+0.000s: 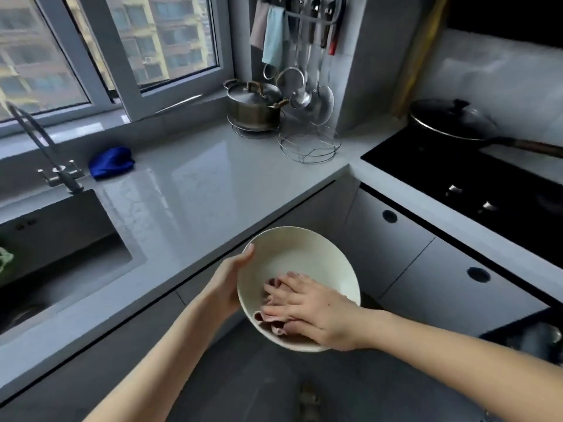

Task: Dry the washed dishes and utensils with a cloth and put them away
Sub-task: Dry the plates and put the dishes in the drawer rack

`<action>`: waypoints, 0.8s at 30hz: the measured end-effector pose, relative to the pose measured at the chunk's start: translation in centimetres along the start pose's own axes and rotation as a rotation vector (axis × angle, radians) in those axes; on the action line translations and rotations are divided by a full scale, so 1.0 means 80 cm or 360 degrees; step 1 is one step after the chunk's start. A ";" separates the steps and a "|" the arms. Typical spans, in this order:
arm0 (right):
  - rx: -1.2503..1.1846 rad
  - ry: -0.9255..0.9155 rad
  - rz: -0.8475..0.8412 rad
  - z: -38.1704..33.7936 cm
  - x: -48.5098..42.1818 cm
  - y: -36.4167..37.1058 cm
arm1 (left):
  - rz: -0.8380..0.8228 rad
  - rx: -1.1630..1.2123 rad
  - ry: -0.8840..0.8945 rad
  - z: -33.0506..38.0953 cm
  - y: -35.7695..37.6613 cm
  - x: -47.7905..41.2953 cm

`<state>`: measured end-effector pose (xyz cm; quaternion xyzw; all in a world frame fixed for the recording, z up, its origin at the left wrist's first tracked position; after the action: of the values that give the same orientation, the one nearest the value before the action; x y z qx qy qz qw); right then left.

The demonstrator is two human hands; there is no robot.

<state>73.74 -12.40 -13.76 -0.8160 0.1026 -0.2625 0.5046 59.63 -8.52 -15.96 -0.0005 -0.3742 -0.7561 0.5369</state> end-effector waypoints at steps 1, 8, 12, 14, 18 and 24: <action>0.0080 0.0064 0.0024 -0.003 -0.001 0.006 | -0.0034 0.0002 -0.0068 -0.017 0.009 0.005; 0.0310 0.0869 0.0186 0.067 0.082 0.023 | -0.0067 -0.0053 -0.0028 -0.073 0.055 0.022; 0.0025 0.1229 0.0365 0.087 0.168 0.067 | -0.0063 -0.0127 -0.0004 -0.098 0.102 0.007; -0.0693 0.1426 0.0697 0.084 0.234 0.083 | -0.0077 -0.0171 -0.0016 -0.120 0.133 -0.005; -0.1181 0.1663 0.1291 0.080 0.381 0.124 | -0.0162 -0.0295 -0.0090 -0.169 0.204 -0.035; -0.1151 0.1920 0.0672 0.082 0.582 0.217 | -0.0402 -0.0476 -0.0220 -0.275 0.358 -0.081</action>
<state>118.11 -35.66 -16.15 -0.6080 0.5977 -0.5130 0.0993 94.44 -19.82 -18.23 -0.0851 -0.2909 -0.8626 0.4050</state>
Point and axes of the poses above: each hand's wrist, its own x-axis away from the middle knuckle, its own y-axis out of the palm, z = x × y, the point moved 5 cm from there along -x, towards the middle knuckle, and after that the axes turned 11 degrees about -z, right-handed, at the moved point
